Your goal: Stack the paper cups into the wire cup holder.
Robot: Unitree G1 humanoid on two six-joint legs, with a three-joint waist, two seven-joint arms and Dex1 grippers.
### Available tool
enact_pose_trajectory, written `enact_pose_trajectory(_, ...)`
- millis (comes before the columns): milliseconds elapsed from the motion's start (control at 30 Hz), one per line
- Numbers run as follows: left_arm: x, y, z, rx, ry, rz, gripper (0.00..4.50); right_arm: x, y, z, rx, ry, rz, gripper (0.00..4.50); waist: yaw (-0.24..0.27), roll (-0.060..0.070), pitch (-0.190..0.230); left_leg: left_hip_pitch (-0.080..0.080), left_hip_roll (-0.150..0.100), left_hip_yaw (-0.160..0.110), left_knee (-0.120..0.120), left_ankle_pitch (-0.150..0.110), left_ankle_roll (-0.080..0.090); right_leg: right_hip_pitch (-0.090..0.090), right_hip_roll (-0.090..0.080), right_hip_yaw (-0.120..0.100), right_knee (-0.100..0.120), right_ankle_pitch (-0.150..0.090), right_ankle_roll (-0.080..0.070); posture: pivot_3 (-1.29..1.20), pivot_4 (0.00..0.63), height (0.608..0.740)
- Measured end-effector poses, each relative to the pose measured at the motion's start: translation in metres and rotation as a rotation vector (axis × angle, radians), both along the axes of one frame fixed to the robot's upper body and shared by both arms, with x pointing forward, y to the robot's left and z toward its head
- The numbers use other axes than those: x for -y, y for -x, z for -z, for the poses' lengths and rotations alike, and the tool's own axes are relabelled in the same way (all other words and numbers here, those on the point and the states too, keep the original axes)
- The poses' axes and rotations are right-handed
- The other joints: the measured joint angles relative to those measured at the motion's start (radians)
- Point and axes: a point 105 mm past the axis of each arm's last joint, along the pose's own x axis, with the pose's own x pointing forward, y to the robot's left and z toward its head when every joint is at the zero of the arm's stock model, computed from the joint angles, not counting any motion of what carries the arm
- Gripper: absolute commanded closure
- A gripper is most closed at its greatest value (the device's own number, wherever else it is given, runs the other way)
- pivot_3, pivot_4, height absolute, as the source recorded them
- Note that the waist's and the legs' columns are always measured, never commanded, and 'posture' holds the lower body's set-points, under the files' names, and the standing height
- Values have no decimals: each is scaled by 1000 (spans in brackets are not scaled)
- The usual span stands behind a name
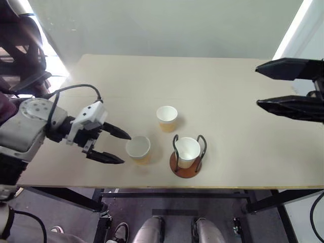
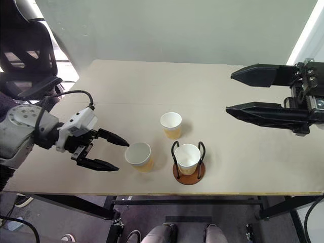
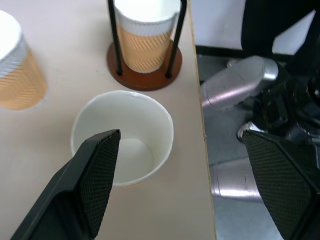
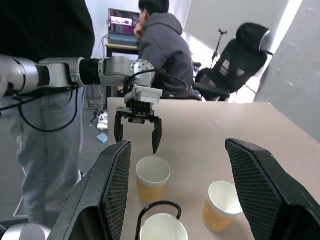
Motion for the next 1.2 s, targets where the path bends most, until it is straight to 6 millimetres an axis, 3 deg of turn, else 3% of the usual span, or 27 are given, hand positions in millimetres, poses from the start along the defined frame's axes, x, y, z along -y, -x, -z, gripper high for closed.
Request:
enact_pose_trajectory(333,16,-15,22,65,-135,133,297,-1,4,1,13,9,46,1460,2,0,0,-3,-2,-2,5,2,4,2,0,1,-2,3,5,0,150,740)
enact_pose_trajectory(500,27,-26,45,99,-202,184,297,-1,6,2,17,21,68,1460,3,1,0,-6,-3,-3,10,2,5,2,0,1,-2,5,8,0,150,740)
enact_pose_trajectory(633,28,-26,50,117,-236,213,1155,-1,7,2,22,32,88,1407,3,1,0,-6,-4,-3,11,1,7,2,-1,2,-3,5,9,0,150,740)
enact_pose_trajectory(933,37,-21,46,115,-211,262,4448,3,9,5,25,65,126,1407,5,1,0,-7,-4,-3,11,1,7,2,-1,2,-3,5,12,0,150,740)
enact_pose_trajectory(1200,47,-5,-3,101,-108,326,4482,12,17,5,12,81,164,1407,7,1,0,-7,-5,-3,11,0,8,4,-1,2,-4,3,15,0,150,740)
